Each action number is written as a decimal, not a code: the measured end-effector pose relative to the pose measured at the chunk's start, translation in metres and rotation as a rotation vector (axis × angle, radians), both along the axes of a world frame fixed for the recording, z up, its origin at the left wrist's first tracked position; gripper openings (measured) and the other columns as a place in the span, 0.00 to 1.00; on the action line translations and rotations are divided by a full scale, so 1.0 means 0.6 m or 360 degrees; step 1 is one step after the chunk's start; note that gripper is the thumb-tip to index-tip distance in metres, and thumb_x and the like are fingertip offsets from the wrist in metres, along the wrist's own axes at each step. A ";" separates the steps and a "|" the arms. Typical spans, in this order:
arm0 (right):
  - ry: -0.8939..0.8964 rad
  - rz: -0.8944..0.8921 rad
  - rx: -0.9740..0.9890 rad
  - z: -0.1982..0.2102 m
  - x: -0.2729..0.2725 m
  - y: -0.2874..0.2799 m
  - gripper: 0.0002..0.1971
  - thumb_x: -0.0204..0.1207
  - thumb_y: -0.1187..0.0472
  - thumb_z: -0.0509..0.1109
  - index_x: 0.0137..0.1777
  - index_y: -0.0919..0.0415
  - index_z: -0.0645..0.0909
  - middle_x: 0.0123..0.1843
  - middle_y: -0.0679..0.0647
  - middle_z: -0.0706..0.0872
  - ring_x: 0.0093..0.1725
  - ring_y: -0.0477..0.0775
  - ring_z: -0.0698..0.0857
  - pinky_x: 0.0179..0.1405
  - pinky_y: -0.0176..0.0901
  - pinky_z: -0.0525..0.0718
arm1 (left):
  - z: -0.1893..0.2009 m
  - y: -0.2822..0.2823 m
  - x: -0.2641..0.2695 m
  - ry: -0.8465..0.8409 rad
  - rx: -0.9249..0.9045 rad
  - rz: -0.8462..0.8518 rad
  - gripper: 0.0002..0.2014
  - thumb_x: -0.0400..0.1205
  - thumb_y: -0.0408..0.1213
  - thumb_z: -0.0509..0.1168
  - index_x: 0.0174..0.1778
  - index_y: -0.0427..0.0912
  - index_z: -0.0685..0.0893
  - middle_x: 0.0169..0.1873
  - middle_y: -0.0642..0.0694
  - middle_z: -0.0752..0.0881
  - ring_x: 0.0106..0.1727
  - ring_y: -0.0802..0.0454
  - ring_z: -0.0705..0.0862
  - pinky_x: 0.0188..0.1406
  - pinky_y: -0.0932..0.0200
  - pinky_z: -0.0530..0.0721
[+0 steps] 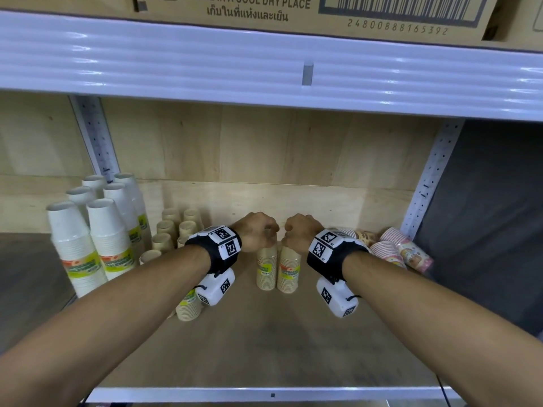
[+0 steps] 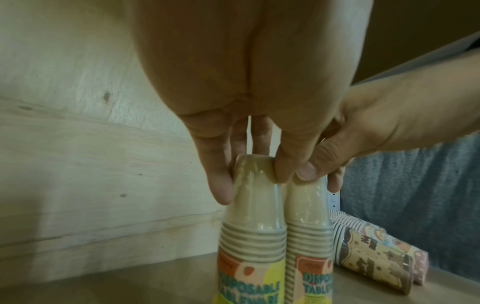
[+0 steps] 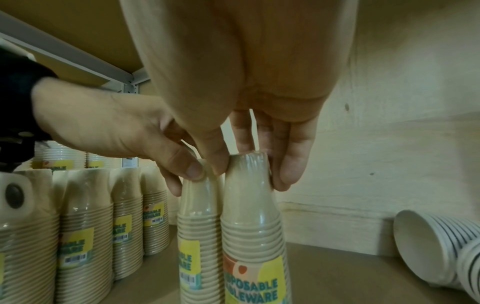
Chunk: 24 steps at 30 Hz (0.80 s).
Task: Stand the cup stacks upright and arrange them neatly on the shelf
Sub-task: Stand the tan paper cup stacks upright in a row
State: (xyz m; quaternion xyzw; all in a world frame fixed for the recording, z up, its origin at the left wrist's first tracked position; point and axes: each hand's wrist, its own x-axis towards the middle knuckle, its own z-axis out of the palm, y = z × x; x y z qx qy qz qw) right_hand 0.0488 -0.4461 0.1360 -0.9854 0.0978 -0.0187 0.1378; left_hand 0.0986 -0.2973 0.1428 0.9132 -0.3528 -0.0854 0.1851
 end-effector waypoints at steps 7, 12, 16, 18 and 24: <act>0.0002 0.0008 0.0038 0.011 -0.010 0.003 0.17 0.76 0.61 0.71 0.64 0.60 0.83 0.63 0.59 0.84 0.60 0.60 0.85 0.45 0.42 0.78 | -0.004 -0.006 0.009 0.0005 -0.0047 0.0074 0.15 0.79 0.42 0.71 0.60 0.45 0.87 0.52 0.49 0.83 0.53 0.50 0.82 0.47 0.60 0.76; 0.0025 0.0121 0.0019 0.022 -0.013 0.006 0.18 0.77 0.59 0.72 0.67 0.57 0.83 0.66 0.56 0.84 0.63 0.59 0.84 0.55 0.44 0.82 | 0.002 -0.006 0.008 0.0022 0.0007 0.0061 0.15 0.79 0.40 0.72 0.61 0.46 0.86 0.51 0.50 0.81 0.53 0.50 0.81 0.47 0.61 0.76; 0.0089 0.0200 -0.0036 0.030 -0.015 0.018 0.16 0.76 0.60 0.72 0.63 0.58 0.86 0.61 0.56 0.86 0.58 0.59 0.86 0.50 0.43 0.83 | 0.016 -0.001 0.002 0.0040 0.0131 0.0069 0.13 0.78 0.40 0.72 0.59 0.49 0.87 0.53 0.49 0.84 0.52 0.50 0.83 0.46 0.61 0.79; 0.0110 0.0251 -0.0068 0.034 -0.017 0.027 0.14 0.75 0.62 0.71 0.61 0.60 0.87 0.59 0.58 0.87 0.55 0.59 0.87 0.44 0.40 0.81 | 0.023 0.004 -0.001 0.0065 0.0198 0.0104 0.12 0.77 0.39 0.73 0.57 0.50 0.88 0.54 0.48 0.84 0.51 0.47 0.86 0.42 0.60 0.82; 0.0246 0.0432 -0.0145 0.059 -0.024 0.075 0.14 0.75 0.62 0.73 0.60 0.61 0.87 0.56 0.58 0.88 0.52 0.57 0.87 0.37 0.37 0.77 | 0.047 0.042 -0.020 0.0269 0.0348 0.0220 0.14 0.74 0.33 0.76 0.56 0.45 0.88 0.56 0.41 0.86 0.49 0.39 0.90 0.47 0.47 0.91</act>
